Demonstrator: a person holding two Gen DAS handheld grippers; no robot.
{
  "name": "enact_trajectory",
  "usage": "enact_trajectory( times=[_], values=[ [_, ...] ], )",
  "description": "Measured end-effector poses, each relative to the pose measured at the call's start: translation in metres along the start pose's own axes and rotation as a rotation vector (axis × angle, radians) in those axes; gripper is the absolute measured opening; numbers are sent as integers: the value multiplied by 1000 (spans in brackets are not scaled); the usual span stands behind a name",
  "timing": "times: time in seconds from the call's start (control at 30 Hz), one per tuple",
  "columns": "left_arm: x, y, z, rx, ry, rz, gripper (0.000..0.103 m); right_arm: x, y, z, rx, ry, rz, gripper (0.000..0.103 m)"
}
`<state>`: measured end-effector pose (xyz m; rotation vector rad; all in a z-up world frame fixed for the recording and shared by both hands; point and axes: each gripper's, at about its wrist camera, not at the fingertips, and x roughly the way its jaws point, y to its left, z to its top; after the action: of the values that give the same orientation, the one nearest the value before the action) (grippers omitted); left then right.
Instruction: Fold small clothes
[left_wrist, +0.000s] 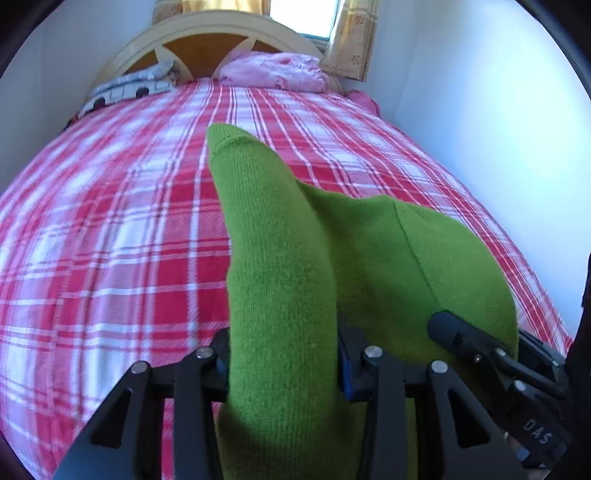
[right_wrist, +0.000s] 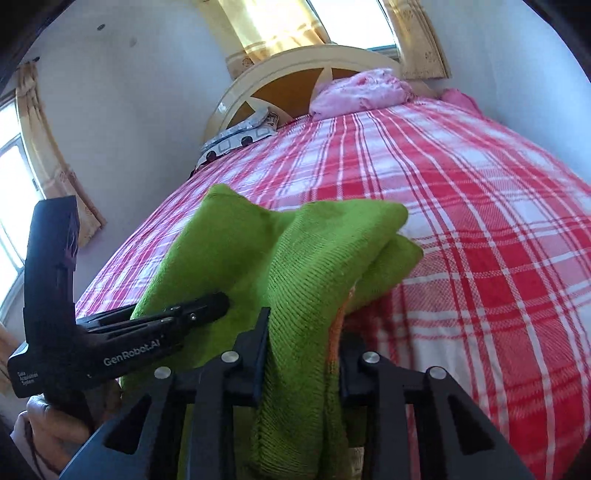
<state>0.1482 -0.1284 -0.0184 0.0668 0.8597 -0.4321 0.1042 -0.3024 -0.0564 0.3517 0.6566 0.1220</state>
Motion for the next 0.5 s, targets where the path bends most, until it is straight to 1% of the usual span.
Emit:
enact_trajectory(
  times=[0.1,0.23,0.37,0.5],
  values=[
    [-29,4,-5,18,-28,17,41,-23,18,-4,19,-25,27,30],
    [-60,8,-17,71,-39,68,41,-48,49,-13,19,-56,51,30],
    [-84,28,-33,39,-29,76,41,-68,86,-31,-3,-76,72,30],
    [-100,47,-54,11,-19,93,41,-78,111,-48,3,-71,106,30]
  ],
)
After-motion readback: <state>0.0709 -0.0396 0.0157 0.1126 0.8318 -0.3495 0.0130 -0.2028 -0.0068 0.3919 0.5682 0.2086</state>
